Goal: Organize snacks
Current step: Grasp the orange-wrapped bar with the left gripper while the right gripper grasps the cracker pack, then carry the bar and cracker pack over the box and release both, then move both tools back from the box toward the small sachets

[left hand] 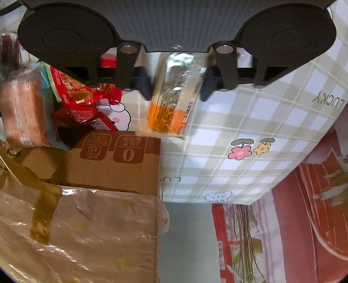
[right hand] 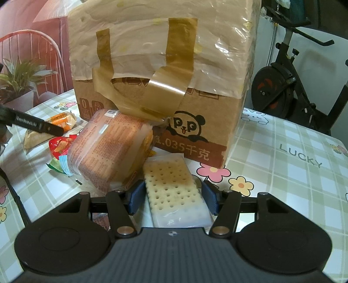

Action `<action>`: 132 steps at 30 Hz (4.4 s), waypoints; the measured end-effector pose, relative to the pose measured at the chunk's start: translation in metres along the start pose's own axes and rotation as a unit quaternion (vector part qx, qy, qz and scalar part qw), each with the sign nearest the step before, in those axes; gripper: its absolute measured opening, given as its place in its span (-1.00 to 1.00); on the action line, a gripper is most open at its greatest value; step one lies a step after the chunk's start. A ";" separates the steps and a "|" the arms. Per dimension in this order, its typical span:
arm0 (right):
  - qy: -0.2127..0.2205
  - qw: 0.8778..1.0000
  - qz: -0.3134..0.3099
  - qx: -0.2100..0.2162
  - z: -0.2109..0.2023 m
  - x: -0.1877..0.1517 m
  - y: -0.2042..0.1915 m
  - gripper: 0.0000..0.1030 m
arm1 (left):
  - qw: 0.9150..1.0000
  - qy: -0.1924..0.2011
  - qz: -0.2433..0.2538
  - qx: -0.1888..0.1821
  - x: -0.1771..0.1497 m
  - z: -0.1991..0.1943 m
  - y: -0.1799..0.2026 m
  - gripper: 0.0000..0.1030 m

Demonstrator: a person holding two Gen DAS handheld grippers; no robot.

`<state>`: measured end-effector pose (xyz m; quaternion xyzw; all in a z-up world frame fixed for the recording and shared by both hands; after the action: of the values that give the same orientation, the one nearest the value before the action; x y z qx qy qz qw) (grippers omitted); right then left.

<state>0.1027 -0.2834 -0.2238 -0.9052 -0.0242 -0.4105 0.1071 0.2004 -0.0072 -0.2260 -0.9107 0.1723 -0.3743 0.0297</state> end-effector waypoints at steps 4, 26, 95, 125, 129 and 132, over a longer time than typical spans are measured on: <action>0.000 1.000 0.002 0.001 0.000 0.000 0.001 0.16 | 0.999 0.009 -0.029 -0.017 -0.009 -0.014 -0.002 -0.23; -0.005 1.000 -0.013 -0.019 -0.006 -0.002 -0.005 0.04 | 0.995 0.074 -0.044 -0.046 -0.007 -0.046 0.015 -0.23; 0.177 0.979 0.091 0.039 -0.115 0.216 -0.014 0.12 | 0.982 0.180 -0.009 -0.054 0.178 -0.104 -0.021 0.48; -0.038 0.994 0.099 0.014 -0.050 -0.002 -0.070 0.12 | 0.998 0.041 -0.044 -0.020 -0.018 -0.047 -0.060 0.31; -0.082 0.989 0.120 0.002 -0.039 -0.017 -0.066 0.12 | 0.998 0.034 -0.044 -0.025 -0.023 -0.045 -0.056 0.31; -0.096 0.987 0.131 -0.007 -0.034 -0.020 -0.064 0.27 | 0.998 0.031 -0.046 -0.026 -0.024 -0.044 -0.056 0.31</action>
<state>0.0555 -0.2271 -0.2059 -0.9366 0.0878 -0.3037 0.1508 0.1704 0.0568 -0.2007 -0.9060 0.1411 -0.3987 -0.0169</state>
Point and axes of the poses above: each gripper's, at about its wrist camera, not at the fingertips, and z roughly the way its jaws point, y to its right, x to its top, the point moved 7 cm from there along z, roughly the way its jaws point, and after that the axes turned 12 degrees about z, right-handed, at the moved point
